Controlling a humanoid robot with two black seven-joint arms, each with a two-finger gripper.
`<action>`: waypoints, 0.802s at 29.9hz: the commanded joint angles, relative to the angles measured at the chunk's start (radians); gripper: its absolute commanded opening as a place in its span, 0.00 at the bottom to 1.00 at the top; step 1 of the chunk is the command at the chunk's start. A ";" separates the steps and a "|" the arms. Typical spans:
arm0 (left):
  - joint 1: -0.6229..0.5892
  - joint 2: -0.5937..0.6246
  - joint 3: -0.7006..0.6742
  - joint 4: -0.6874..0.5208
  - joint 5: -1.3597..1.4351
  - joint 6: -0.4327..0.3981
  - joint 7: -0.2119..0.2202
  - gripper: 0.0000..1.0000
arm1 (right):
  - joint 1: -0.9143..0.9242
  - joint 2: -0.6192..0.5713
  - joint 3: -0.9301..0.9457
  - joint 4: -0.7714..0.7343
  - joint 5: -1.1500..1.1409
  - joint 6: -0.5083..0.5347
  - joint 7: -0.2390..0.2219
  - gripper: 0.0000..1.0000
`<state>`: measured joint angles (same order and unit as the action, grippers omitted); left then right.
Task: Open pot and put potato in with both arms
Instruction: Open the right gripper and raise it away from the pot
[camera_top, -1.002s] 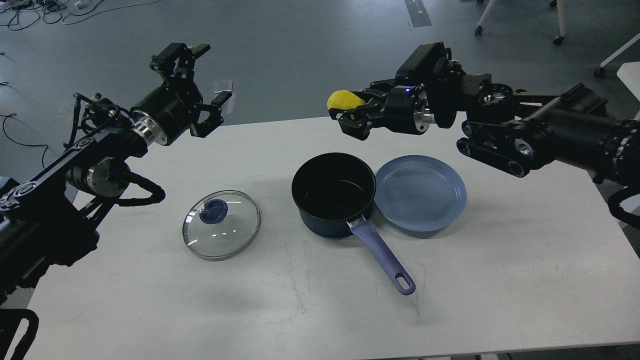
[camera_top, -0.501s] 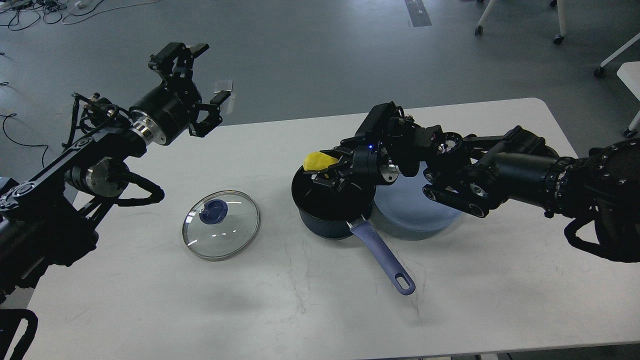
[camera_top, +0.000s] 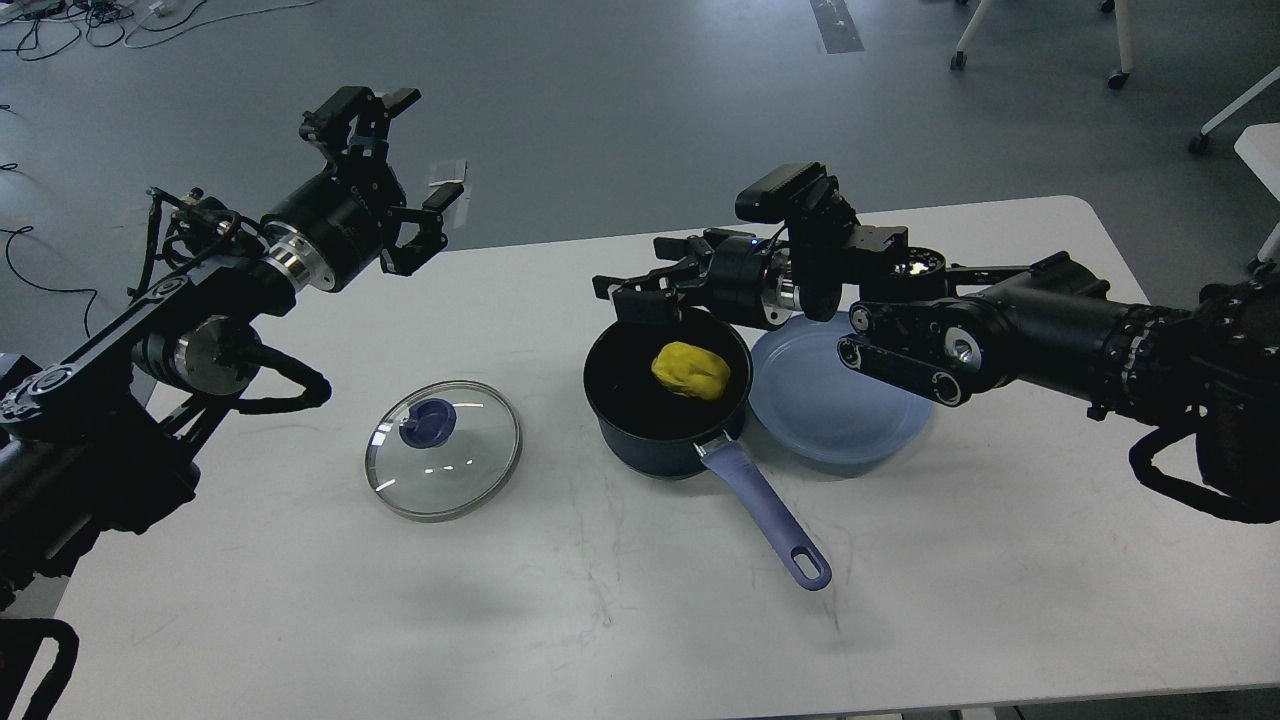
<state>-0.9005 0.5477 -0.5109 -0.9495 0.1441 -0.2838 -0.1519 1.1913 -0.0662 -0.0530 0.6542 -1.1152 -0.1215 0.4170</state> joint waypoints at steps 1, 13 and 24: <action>0.008 0.000 -0.001 0.000 -0.003 0.000 -0.011 0.98 | -0.007 -0.014 0.157 0.050 0.242 0.000 -0.001 1.00; 0.064 -0.072 -0.031 0.015 -0.009 0.018 -0.038 0.98 | -0.096 -0.020 0.438 0.067 0.969 0.161 -0.168 1.00; 0.112 -0.035 -0.026 0.020 -0.004 -0.003 -0.052 0.98 | -0.226 -0.067 0.559 0.102 0.997 0.416 -0.248 1.00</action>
<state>-0.8038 0.4985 -0.5359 -0.9293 0.1400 -0.2803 -0.2058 0.9849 -0.1315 0.4953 0.7575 -0.1246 0.2801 0.1928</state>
